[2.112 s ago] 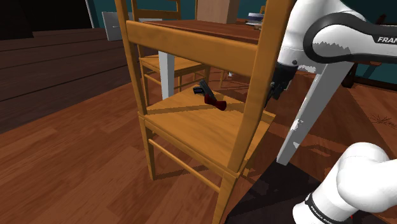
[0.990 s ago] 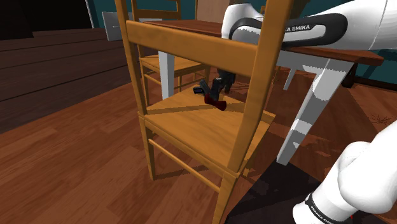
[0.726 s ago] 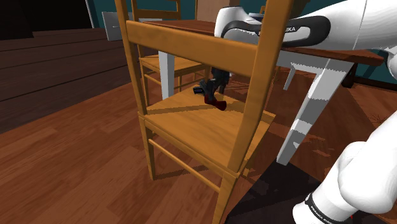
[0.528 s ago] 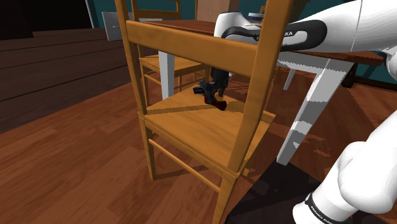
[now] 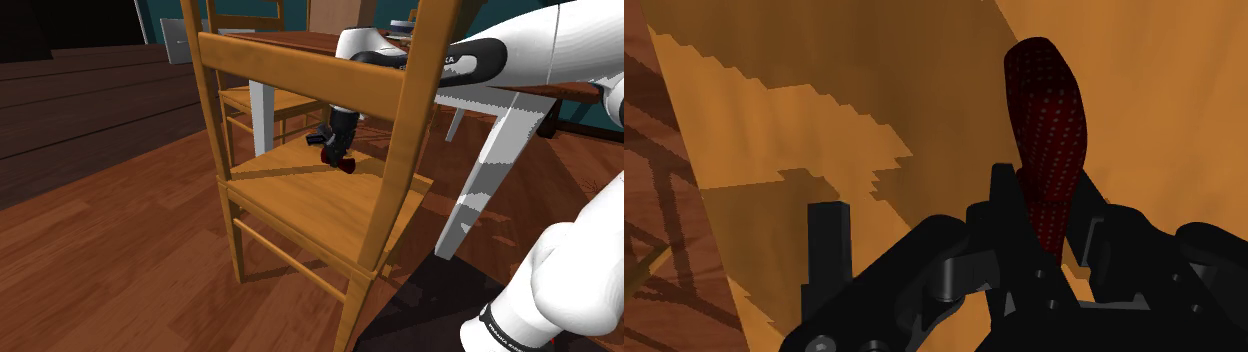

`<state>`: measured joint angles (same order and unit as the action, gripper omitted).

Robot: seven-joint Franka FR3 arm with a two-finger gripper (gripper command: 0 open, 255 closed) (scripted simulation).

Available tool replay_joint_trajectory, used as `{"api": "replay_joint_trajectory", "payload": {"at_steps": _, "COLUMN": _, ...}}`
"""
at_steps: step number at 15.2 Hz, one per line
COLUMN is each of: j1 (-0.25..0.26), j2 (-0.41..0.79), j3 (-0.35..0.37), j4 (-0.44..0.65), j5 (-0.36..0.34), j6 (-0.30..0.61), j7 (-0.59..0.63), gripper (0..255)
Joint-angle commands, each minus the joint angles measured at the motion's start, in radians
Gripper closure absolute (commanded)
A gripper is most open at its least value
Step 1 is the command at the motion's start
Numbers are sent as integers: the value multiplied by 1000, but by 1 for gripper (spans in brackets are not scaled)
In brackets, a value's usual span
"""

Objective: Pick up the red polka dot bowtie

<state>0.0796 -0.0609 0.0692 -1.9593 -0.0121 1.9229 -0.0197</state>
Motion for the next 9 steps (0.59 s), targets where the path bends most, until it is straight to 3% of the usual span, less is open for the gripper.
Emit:
{"api": "replay_joint_trajectory", "payload": {"at_steps": 1, "j1": 0, "j2": 5, "j3": 0, "j4": 1, "j5": 1, "j6": 0, "j7": -1, "gripper": 255}}
{"api": "replay_joint_trajectory", "payload": {"at_steps": 9, "j1": 0, "j2": -6, "j3": 0, "j4": 25, "j5": 2, "j6": -35, "j7": -1, "gripper": 255}}
